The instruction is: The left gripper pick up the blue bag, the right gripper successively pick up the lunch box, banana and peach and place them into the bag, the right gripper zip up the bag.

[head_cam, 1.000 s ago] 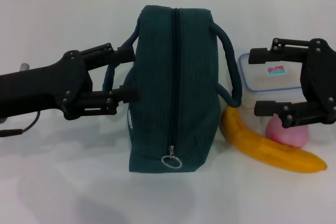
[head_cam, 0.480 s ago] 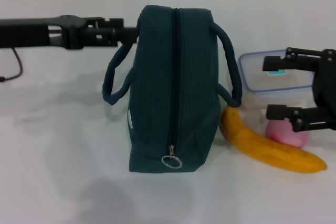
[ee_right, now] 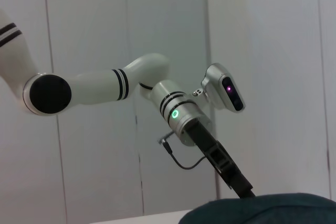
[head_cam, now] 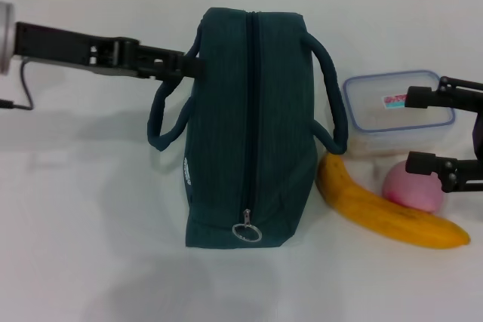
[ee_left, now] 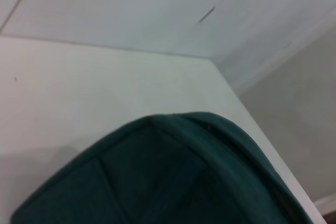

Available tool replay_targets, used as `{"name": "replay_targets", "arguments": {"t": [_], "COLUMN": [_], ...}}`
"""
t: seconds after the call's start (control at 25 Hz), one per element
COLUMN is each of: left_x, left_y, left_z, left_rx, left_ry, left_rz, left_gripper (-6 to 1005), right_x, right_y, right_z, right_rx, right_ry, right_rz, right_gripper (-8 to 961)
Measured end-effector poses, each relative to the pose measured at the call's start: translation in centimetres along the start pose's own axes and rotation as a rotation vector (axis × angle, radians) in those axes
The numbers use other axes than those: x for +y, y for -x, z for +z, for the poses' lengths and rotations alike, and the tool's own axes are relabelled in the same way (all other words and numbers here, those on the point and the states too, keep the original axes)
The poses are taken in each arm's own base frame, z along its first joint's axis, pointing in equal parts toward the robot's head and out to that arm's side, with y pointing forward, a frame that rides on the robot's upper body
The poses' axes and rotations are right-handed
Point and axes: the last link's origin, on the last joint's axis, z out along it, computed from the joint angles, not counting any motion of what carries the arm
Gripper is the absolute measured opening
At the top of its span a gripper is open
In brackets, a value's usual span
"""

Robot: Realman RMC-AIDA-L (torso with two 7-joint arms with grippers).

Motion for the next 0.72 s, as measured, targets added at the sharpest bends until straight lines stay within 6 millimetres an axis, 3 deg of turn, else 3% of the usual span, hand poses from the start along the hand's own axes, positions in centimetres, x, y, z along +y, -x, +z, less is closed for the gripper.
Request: {"name": "replay_targets", "arguments": {"t": [0.72], "left_x": [0.9], "left_y": [-2.9], "left_z": [2.5], "left_rx": [-0.128], "left_ry": [-0.042], "left_rz": [-0.012], "left_gripper": [794], "right_x": [0.7], "right_y": [-2.1], "right_z": [-1.1], "right_rx": [-0.031], "right_ry": [-0.071], "right_rz": [0.065], "right_gripper": [796]}}
